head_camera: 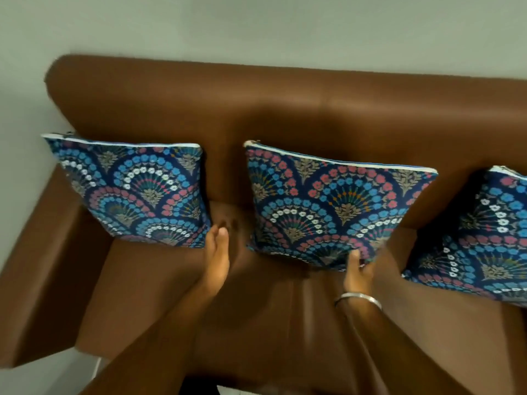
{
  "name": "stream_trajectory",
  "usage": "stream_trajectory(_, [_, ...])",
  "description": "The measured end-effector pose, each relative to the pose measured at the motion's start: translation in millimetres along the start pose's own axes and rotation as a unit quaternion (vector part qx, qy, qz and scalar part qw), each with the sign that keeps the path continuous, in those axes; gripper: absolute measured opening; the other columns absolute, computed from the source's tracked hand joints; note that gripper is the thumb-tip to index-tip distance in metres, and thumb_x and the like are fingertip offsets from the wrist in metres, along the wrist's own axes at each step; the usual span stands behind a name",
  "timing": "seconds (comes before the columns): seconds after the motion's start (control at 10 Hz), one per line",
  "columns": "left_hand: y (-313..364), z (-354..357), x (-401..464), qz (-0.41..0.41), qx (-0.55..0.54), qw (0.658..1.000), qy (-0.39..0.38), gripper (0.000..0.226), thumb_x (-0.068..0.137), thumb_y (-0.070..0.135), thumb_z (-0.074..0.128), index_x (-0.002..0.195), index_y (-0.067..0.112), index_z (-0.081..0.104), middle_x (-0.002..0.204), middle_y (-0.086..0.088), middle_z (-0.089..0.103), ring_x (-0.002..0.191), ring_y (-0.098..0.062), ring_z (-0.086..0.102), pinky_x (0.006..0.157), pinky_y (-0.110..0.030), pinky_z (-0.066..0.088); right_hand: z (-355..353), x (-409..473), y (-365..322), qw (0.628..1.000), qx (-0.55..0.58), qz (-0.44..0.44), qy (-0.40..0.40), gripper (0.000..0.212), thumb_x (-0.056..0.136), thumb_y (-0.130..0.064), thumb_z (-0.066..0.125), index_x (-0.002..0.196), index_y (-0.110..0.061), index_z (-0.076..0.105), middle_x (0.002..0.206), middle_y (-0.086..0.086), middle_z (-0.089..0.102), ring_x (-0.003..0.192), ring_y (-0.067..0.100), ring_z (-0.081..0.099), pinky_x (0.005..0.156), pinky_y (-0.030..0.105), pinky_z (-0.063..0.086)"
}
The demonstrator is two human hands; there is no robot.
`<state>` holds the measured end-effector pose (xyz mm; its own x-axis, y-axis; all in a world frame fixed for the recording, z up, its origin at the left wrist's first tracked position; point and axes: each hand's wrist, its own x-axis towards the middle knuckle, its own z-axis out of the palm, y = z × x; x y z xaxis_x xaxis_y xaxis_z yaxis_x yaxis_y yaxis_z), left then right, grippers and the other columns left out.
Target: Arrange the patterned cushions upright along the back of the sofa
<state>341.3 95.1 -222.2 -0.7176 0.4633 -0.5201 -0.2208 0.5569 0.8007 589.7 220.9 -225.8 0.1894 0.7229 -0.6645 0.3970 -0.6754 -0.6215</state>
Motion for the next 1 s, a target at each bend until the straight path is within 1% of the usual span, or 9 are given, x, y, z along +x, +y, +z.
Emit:
stream_trajectory(0.1, [-14.6,-91.4,15.7,-0.012,0.053,0.992,0.113,0.056,0.102,0.048,0.043,0.144,0.011,0.048,0.140,-0.016,0.059,0.131,-0.036,0.055,0.103,-0.040,0.041,80.1,-66.0,14.8,0.982,-0.047,0.023,-0.180,0.070,0.093,-0.045,0.056,0.150,-0.011,0.036,0.156,0.016,0.039,0.141,0.036,0.039,0.115,0.050,0.032])
stream_trajectory(0.2, [2.3,-190.2,69.0,0.032,0.051,0.976,0.209,0.055,0.103,0.042,0.047,0.141,0.002,0.048,0.138,-0.022,0.059,0.128,-0.037,0.057,0.105,-0.042,0.043,173.1,-95.6,-18.0,0.950,-0.074,-0.075,-0.293,0.064,0.093,-0.044,0.056,0.150,-0.019,0.037,0.157,0.008,0.038,0.143,0.027,0.038,0.117,0.043,0.032])
stream_trajectory(0.4, [62.4,-282.3,205.1,0.087,0.009,0.990,0.106,0.075,0.096,0.065,0.039,0.156,0.019,0.036,0.157,-0.003,0.048,0.143,-0.022,0.047,0.118,-0.044,0.039,301.1,-93.5,-98.1,0.958,0.016,-0.097,-0.270,0.065,0.099,-0.050,0.039,0.154,-0.020,0.026,0.159,0.003,0.032,0.140,0.020,0.037,0.103,0.028,0.030])
stream_trajectory(0.5, [65.0,-278.2,225.1,0.084,-0.075,0.988,0.105,0.067,0.096,0.061,0.046,0.146,0.018,0.044,0.142,0.002,0.056,0.135,-0.023,0.055,0.103,-0.035,0.051,323.1,-95.0,-98.3,0.953,0.045,-0.058,-0.295,0.068,0.095,-0.061,0.032,0.153,-0.024,0.031,0.158,0.000,0.036,0.141,0.021,0.039,0.112,0.038,0.035])
stream_trajectory(0.6, [60.6,-282.7,219.1,0.053,-0.114,0.988,0.092,0.066,0.098,0.055,0.051,0.148,0.014,0.037,0.146,-0.005,0.053,0.131,-0.024,0.057,0.106,-0.043,0.051,342.2,-110.0,-92.7,0.945,0.084,0.026,-0.315,0.077,0.088,-0.074,0.032,0.145,-0.024,0.044,0.137,-0.001,0.060,0.121,0.024,0.060,0.100,0.047,0.051])
stream_trajectory(0.7, [51.0,-295.4,217.1,0.074,-0.083,0.993,0.048,0.069,0.100,0.055,0.046,0.155,0.019,0.025,0.152,-0.005,0.046,0.132,-0.021,0.053,0.106,-0.041,0.049,363.8,-122.3,-97.5,0.957,0.071,0.054,-0.277,0.081,0.089,-0.074,0.027,0.147,-0.020,0.042,0.137,0.006,0.057,0.123,0.031,0.057,0.103,0.049,0.047])
stream_trajectory(0.8, [55.5,-301.5,218.3,0.080,-0.014,0.997,0.021,0.072,0.099,0.056,0.047,0.157,0.022,0.024,0.156,-0.005,0.045,0.138,-0.025,0.050,0.113,-0.047,0.044,370.4,-126.0,-105.2,0.964,0.115,0.011,-0.240,0.070,0.097,-0.062,0.021,0.140,-0.016,0.050,0.098,-0.005,0.055,0.083,0.014,0.054,0.081,0.033,0.048])
stream_trajectory(0.9, [74.5,-298.5,203.4,0.101,0.053,0.992,0.052,0.071,0.098,0.055,0.049,0.155,0.017,0.032,0.153,-0.010,0.050,0.139,-0.029,0.050,0.114,-0.052,0.043,346.7,-129.9,-119.9,0.976,0.051,-0.072,-0.200,0.051,0.100,-0.054,0.030,0.124,-0.019,0.058,0.112,0.000,0.062,0.096,0.017,0.058,0.085,0.034,0.047])
stream_trajectory(1.0, [94.0,-287.5,147.9,0.142,0.193,0.969,0.062,0.087,0.093,0.056,0.056,0.160,0.010,0.022,0.163,-0.018,0.036,0.150,-0.037,0.034,0.121,-0.054,0.031,285.8,-168.6,-143.3,0.939,0.014,-0.318,-0.130,0.054,0.096,-0.048,0.048,0.144,-0.024,0.045,0.140,-0.010,0.054,0.131,0.016,0.051,0.100,0.022,0.040])
